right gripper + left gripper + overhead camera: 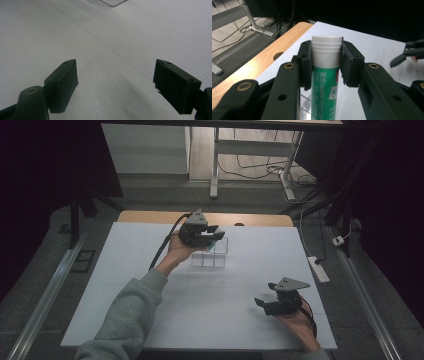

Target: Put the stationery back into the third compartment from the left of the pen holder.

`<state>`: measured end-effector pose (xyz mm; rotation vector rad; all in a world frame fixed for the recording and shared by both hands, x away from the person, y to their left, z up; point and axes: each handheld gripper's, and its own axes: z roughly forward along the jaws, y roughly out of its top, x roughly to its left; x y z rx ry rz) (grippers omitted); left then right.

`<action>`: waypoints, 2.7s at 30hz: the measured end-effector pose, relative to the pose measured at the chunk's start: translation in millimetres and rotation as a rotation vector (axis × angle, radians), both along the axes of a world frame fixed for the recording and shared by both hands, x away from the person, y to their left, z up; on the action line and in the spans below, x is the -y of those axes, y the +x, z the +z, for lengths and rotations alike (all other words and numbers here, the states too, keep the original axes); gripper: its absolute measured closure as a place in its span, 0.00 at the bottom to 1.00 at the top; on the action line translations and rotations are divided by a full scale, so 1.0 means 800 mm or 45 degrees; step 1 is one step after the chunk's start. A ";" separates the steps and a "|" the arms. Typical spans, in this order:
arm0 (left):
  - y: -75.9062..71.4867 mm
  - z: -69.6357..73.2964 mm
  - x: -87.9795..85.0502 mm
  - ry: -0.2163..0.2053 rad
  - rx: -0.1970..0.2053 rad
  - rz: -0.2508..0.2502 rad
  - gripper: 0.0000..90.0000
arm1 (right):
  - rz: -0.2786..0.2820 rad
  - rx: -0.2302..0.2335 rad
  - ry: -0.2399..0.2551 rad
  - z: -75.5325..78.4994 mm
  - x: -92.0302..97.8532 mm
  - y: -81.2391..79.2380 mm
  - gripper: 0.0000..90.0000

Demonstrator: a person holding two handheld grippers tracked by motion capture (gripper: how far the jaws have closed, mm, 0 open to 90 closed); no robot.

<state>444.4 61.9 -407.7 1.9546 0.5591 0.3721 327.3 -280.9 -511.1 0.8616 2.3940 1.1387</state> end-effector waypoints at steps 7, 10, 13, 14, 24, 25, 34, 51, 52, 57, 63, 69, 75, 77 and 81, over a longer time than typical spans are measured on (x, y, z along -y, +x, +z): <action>0.015 -0.004 0.012 -0.006 -0.017 0.017 0.72 | -0.002 0.001 0.012 0.000 0.000 0.000 0.21; 0.020 -0.002 0.019 -0.008 -0.022 0.010 0.72 | -0.002 -0.001 0.014 0.000 0.000 -0.001 0.21; 0.025 -0.001 0.029 -0.005 -0.018 0.006 0.72 | -0.004 0.001 0.014 0.001 0.001 -0.001 0.21; 0.026 -0.001 0.032 -0.006 -0.013 0.008 0.72 | -0.005 0.001 0.015 0.001 0.001 -0.001 0.21; 0.037 -0.009 0.045 -0.021 -0.024 0.021 0.72 | -0.004 0.000 0.016 0.001 0.001 -0.001 0.21; 0.038 -0.010 0.045 -0.024 -0.030 0.020 0.72 | -0.003 -0.001 0.016 0.001 0.001 -0.001 0.21; 0.041 -0.013 0.039 -0.021 -0.061 0.061 0.48 | -0.006 -0.006 0.016 0.000 0.001 -0.001 0.21; 0.004 -0.005 0.011 0.079 -0.041 -0.006 0.44 | -0.008 0.002 0.015 0.001 0.002 -0.001 0.21; 0.000 -0.004 0.008 0.094 -0.037 -0.012 0.44 | -0.007 0.011 0.017 0.002 0.002 -0.001 0.21; -0.021 -0.005 -0.015 0.136 -0.028 -0.007 0.45 | -0.013 0.024 0.021 0.003 0.002 -0.003 0.21; -0.051 -0.013 -0.047 0.175 -0.036 0.027 0.44 | -0.010 0.021 0.015 0.003 0.002 -0.003 0.21; -0.081 -0.025 -0.075 0.210 -0.044 0.079 0.43 | -0.009 0.026 0.022 0.003 0.002 -0.003 0.21; -0.114 -0.040 -0.099 0.217 -0.052 0.103 0.43 | -0.016 0.022 0.023 0.003 0.003 -0.003 0.21; -0.125 -0.045 -0.107 0.214 -0.061 0.110 0.43 | -0.019 0.022 0.019 0.004 0.003 -0.003 0.21; -0.147 -0.056 -0.122 0.232 -0.069 0.129 0.42 | -0.020 0.028 0.024 0.004 0.003 -0.003 0.21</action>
